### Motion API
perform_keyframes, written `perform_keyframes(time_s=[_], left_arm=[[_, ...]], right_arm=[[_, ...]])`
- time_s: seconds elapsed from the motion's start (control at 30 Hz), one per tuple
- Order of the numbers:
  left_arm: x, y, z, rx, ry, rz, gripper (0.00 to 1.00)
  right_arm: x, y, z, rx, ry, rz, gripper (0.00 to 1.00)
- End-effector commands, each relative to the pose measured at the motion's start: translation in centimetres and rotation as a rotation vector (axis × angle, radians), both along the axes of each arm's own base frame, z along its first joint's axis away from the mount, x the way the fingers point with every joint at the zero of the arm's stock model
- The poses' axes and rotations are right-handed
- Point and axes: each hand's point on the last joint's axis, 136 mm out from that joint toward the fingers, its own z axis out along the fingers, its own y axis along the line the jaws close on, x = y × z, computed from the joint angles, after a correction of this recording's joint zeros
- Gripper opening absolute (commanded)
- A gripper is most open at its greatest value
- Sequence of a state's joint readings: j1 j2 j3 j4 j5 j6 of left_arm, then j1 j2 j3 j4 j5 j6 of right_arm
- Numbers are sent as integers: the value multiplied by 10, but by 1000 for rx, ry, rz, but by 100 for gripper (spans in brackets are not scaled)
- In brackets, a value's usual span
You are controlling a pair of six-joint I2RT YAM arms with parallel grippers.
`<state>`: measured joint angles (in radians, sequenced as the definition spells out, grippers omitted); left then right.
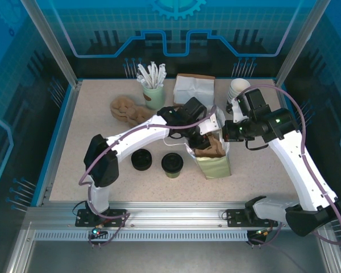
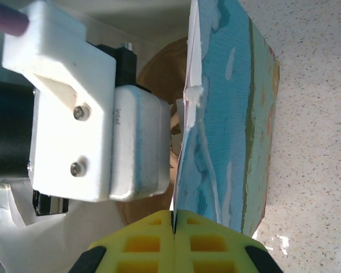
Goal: Pack the takeout coffee
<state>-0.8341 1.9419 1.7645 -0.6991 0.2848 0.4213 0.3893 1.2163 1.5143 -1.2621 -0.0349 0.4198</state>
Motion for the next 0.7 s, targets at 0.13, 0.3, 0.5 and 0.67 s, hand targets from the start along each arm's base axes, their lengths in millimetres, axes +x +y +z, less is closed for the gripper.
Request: perform_keyframes(time_s=[0.13,0.3,0.5,0.67], left_arm=[[-10,-24,-1,-21,29,-60,33],[-11,-32,-2,-39,42,-68,34],[-9,-35,-4,-37,45,-66,38],[-7,-34,1,-33,32,-61,63]], right_arm=[[-4,-14,-2,-48,-24,-15,0],[-5,-16,-1,-52,-32,-16,0],[-6,-20,-2,-55,-31,-22,0],[-7,-22,-3,-48,-26,-26,0]])
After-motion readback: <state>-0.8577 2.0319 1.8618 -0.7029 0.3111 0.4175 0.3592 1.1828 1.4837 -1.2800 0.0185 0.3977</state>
